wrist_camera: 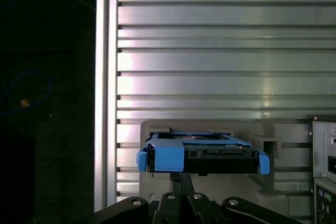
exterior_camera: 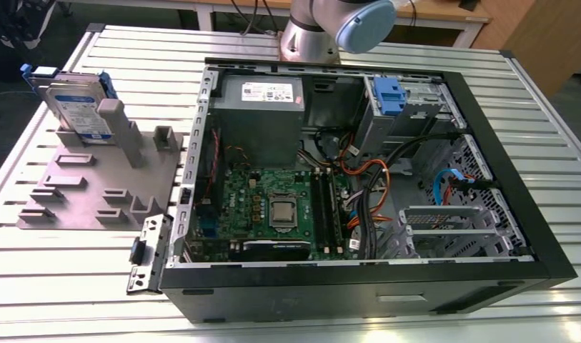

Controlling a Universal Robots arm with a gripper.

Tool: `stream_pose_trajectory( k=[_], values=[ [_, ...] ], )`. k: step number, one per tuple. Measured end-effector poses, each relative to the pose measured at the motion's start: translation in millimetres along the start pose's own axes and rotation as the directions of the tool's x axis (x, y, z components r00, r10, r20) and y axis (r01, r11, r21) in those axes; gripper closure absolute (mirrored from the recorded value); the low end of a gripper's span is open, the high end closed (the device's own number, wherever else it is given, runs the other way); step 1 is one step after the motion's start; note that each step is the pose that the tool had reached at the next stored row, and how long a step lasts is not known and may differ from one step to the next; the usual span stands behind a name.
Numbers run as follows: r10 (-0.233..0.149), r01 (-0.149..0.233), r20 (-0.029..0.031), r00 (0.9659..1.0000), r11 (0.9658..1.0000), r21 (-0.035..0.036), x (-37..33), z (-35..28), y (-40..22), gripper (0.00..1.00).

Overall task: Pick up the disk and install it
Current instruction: 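Pick up the disk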

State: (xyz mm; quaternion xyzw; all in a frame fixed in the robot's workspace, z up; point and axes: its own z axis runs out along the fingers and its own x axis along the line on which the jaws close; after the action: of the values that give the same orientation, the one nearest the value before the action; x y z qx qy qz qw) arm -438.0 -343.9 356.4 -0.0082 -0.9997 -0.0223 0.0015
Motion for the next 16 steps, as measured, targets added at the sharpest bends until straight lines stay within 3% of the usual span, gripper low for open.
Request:
stream_pose_trajectory(
  k=[16],
  values=[
    [-0.063, 0.063, -0.0028, 0.9980, 0.9980, 0.0001, 0.0, 0.0, 0.0, 0.89]
  ],
)
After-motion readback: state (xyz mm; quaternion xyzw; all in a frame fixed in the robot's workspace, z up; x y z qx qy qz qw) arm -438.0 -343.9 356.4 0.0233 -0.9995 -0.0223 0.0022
